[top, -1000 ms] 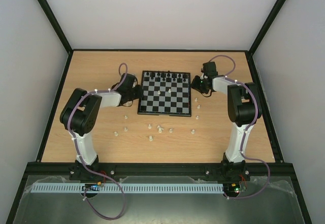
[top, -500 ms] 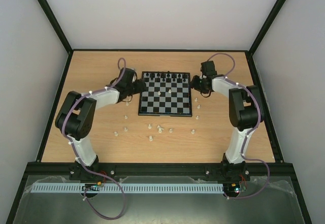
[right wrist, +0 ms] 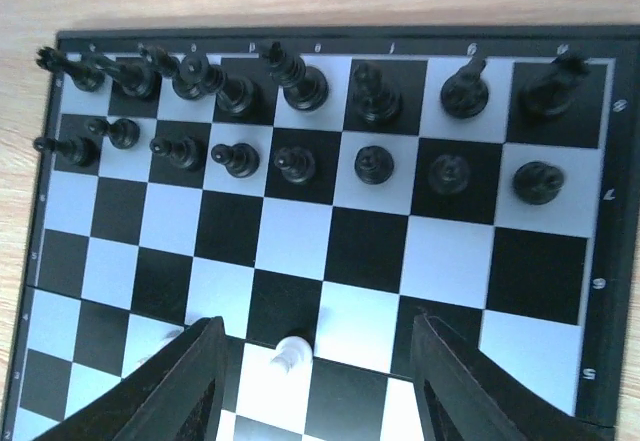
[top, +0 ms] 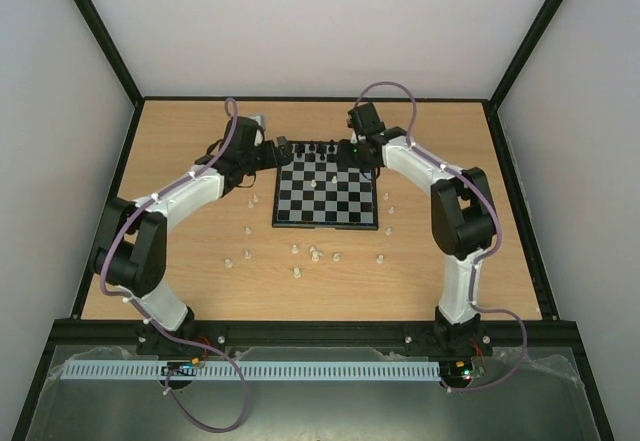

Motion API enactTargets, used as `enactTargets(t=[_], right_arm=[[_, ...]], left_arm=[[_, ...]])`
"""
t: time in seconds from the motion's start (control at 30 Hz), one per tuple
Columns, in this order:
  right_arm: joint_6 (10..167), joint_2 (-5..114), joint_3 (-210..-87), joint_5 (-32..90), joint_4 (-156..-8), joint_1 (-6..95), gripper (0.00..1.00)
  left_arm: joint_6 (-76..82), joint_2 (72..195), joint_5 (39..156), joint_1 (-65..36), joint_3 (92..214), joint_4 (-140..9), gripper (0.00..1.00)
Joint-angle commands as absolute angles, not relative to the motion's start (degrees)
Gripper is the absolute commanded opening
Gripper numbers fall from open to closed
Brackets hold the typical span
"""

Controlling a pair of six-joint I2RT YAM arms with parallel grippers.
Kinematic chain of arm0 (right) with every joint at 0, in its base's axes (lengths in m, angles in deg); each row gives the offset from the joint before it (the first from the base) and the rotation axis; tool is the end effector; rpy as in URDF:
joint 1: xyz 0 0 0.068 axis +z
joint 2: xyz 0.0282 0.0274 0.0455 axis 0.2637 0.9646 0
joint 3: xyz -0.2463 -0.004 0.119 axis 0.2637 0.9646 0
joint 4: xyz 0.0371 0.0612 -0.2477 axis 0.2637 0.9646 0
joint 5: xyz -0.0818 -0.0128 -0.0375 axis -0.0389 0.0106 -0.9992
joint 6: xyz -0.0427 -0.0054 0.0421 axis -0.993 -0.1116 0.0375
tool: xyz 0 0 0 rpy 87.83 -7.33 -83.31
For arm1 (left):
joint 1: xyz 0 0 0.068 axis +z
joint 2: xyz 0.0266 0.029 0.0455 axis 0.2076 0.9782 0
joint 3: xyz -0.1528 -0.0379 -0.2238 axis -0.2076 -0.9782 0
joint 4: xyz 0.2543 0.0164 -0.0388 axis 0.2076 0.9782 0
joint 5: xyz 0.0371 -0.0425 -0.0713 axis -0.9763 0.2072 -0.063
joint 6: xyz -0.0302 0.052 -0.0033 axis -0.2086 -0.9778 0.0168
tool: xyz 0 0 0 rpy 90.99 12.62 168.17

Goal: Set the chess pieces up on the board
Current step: Move the chess piece to the chessboard.

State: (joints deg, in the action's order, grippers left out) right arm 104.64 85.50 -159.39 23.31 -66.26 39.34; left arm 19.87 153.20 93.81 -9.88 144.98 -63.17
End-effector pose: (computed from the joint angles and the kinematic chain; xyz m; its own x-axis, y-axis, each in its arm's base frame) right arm 0.4117 0.1851 0.2293 -0.7305 0.0987 -0.6758 -0.1554 0.9395 0.3052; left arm 0.3549 -0.1463 0.2419 -0.6349 -0.2639 -0.7262 0.1489 0.8805 -0.4501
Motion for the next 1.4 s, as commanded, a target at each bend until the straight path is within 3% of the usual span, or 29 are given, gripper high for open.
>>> enactTargets(t=[0.0,0.2,0.53,0.9,1.37], right_arm=[[102.0,90.1,-163.9,21.8,-56.6,41.5,0.50],[101.5,93.4,-167.3,19.0,-52.8,43.6,0.40],[101.0,94.8,-167.5,19.7,-52.8,45.8,0.33],[101.3,94.8,-165.2,19.4,-53.7,46.4,0.06],[101.7,86.0,-151.3,17.0,-55.2,51.3,0.03]], left_arm=[[18.7,151.5,91.9,-9.5,147.3,-57.8,0.99],[17.9,151.9,92.0,-10.2,147.1,-57.4,1.00],[17.8,151.6,91.6,-10.7,146.9,-57.4,1.00],[17.9,151.3,91.0,-10.9,146.5,-57.0,1.00],[17.7,151.8,90.8,-11.6,146.6,-56.7,1.00]])
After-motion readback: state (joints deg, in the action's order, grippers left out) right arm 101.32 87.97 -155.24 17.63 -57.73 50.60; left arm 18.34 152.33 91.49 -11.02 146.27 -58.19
